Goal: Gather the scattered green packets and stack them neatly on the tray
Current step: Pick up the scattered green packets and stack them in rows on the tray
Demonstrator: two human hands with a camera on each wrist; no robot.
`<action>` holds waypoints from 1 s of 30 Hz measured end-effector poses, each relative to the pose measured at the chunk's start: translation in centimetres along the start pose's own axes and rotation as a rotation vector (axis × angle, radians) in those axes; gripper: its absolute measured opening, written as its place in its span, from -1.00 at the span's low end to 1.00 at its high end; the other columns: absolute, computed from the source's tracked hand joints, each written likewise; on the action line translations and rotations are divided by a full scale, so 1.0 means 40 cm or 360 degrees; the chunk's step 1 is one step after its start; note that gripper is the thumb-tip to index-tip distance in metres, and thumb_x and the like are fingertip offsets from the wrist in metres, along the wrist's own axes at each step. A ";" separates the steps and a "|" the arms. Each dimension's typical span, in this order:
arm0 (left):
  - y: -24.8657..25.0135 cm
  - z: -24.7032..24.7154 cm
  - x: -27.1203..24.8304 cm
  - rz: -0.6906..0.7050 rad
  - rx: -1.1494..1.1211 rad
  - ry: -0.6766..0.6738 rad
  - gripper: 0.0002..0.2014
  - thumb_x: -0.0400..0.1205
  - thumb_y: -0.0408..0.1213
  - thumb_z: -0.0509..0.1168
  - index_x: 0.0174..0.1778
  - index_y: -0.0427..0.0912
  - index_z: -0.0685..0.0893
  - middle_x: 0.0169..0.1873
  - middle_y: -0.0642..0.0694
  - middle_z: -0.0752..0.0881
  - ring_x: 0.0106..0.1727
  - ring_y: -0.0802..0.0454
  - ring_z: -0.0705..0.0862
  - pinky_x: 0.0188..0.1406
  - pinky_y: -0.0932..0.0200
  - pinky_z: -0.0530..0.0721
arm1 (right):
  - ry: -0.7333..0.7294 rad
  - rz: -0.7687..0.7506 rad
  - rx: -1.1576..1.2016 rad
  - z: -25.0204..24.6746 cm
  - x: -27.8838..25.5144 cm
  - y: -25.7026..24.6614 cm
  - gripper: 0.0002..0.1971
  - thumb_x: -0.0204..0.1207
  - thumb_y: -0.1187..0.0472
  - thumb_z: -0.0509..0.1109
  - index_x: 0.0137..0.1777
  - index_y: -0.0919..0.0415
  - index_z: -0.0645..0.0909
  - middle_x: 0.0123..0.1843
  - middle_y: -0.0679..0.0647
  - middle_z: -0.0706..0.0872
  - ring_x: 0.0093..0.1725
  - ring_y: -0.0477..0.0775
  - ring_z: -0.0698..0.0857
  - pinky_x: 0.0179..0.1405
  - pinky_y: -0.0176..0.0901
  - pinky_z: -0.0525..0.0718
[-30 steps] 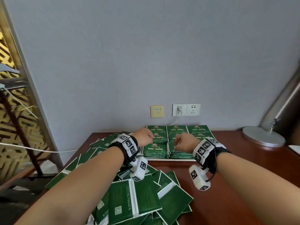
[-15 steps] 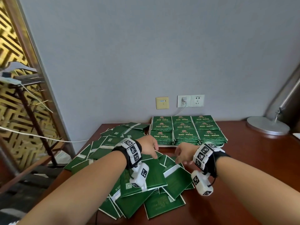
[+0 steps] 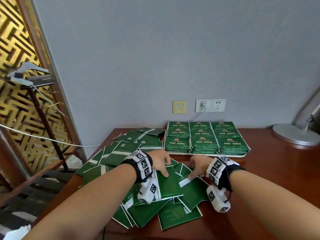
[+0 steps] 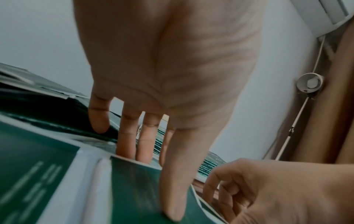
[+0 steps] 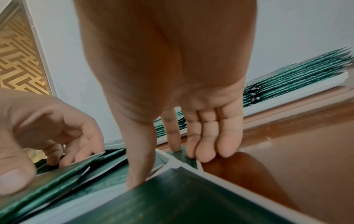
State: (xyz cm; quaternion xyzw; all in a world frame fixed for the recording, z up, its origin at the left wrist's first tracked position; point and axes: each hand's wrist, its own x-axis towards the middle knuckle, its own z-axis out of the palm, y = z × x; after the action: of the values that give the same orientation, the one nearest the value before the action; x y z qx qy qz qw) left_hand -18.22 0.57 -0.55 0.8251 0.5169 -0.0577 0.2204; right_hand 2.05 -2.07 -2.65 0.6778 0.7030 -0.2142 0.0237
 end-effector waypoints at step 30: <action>0.000 0.014 0.008 -0.0020 -0.0032 -0.0001 -0.45 0.50 -0.22 0.57 0.38 -0.23 0.56 0.24 -0.13 0.64 0.10 -0.04 0.60 0.05 0.15 0.55 | 0.0071 0.0042 0.0264 0.000 0.034 -0.008 -0.61 0.47 0.13 0.55 0.27 0.23 0.66 -0.06 -0.01 0.69 -0.22 -0.05 0.63 -0.49 -0.35 0.47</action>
State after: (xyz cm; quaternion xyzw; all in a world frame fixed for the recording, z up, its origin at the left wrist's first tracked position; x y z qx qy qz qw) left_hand -18.00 0.61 -1.15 0.8197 0.5225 -0.0540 0.2286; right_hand 1.63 -0.78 -3.02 0.6913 0.6741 -0.2564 -0.0453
